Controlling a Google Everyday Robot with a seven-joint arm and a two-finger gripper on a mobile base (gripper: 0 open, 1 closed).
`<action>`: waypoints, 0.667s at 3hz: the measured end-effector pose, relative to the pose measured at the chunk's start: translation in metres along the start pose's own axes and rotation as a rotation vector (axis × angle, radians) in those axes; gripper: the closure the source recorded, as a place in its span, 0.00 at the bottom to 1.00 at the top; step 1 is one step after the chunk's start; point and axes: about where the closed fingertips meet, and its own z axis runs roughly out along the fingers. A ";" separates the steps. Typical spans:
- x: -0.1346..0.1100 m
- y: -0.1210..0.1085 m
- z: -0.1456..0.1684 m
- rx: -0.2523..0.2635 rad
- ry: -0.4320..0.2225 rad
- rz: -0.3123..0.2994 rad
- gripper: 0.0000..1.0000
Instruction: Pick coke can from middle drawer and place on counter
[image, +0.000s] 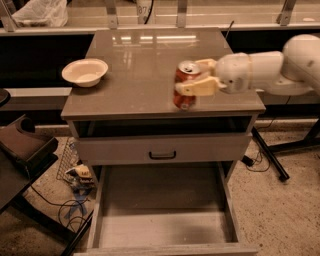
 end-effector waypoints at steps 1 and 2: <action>-0.003 -0.028 0.039 0.000 0.024 0.018 1.00; -0.004 -0.046 0.064 0.021 0.057 0.024 1.00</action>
Offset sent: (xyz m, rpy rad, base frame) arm 0.0848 0.0768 -0.0100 -0.0982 0.0306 -0.0818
